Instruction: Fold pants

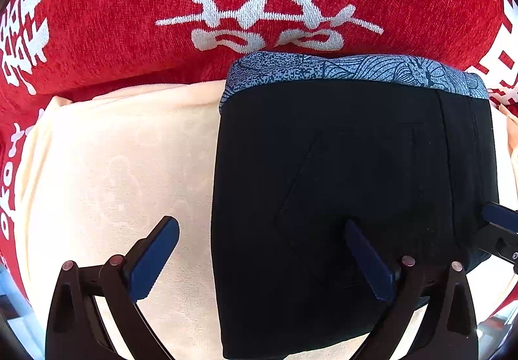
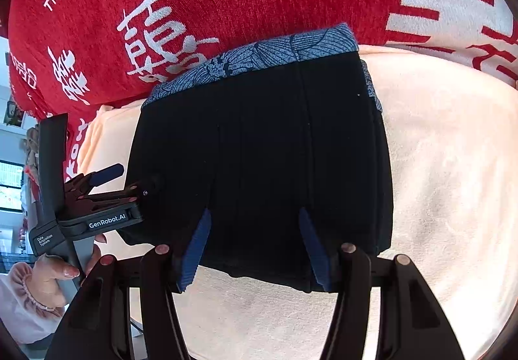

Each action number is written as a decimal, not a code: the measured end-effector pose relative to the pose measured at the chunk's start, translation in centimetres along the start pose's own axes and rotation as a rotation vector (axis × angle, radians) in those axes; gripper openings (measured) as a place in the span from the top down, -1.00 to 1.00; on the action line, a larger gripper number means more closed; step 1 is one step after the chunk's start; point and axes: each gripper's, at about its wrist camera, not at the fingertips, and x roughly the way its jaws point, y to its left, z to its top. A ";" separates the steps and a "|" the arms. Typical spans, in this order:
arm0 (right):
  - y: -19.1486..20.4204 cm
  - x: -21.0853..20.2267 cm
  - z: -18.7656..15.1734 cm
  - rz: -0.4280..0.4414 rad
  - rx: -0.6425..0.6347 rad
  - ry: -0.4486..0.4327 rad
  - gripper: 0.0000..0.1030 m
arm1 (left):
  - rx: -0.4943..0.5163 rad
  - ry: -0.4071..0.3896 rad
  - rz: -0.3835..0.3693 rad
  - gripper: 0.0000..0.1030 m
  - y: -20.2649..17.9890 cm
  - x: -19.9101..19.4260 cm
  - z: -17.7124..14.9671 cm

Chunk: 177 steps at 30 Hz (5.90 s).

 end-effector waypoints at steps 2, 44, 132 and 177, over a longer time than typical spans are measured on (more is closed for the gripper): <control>0.0 -0.1 -0.1 0.002 -0.003 -0.004 -0.18 | 0.001 0.001 -0.001 -1.00 -0.1 0.0 0.1; -9.2 -2.1 -1.4 0.027 0.230 0.026 -0.31 | -0.005 0.023 -0.014 -1.00 0.1 0.3 0.4; -13.3 2.3 2.5 0.479 0.286 0.144 -0.04 | -0.031 0.061 -0.400 -0.29 0.6 -0.1 3.5; -0.5 -1.4 -8.2 0.022 0.116 0.022 0.33 | 0.060 -0.029 -0.031 -0.99 0.3 -3.4 -9.5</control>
